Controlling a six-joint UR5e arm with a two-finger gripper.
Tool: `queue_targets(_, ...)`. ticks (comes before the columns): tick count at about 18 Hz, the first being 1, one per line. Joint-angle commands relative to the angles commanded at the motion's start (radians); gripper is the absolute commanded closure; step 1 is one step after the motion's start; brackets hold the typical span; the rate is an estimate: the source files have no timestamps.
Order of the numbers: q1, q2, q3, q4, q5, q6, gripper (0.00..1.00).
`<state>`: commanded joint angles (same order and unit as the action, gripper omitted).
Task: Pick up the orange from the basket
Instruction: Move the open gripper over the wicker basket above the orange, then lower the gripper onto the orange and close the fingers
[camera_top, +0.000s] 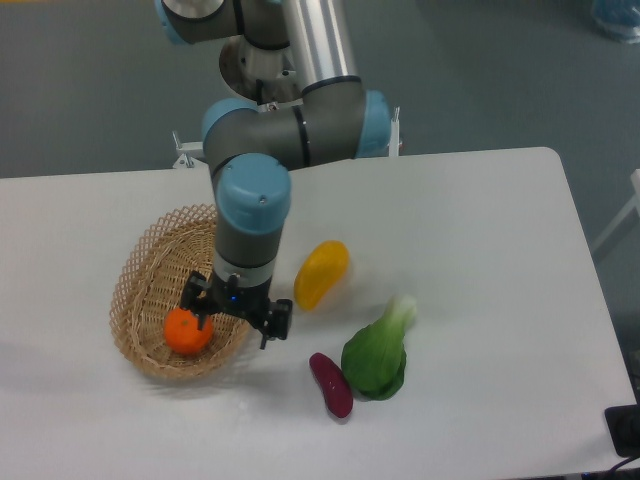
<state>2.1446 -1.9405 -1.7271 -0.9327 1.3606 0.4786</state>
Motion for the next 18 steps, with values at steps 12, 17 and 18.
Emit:
queue_targets(12, -0.103, -0.055, -0.022, 0.005, 0.086, -0.012, 0.0)
queue_targets(17, -0.114, -0.089, -0.014, 0.006, 0.109, -0.014, 0.0)
queue_targets(18, -0.114, -0.092, -0.012, 0.006, 0.11, -0.014, 0.0)
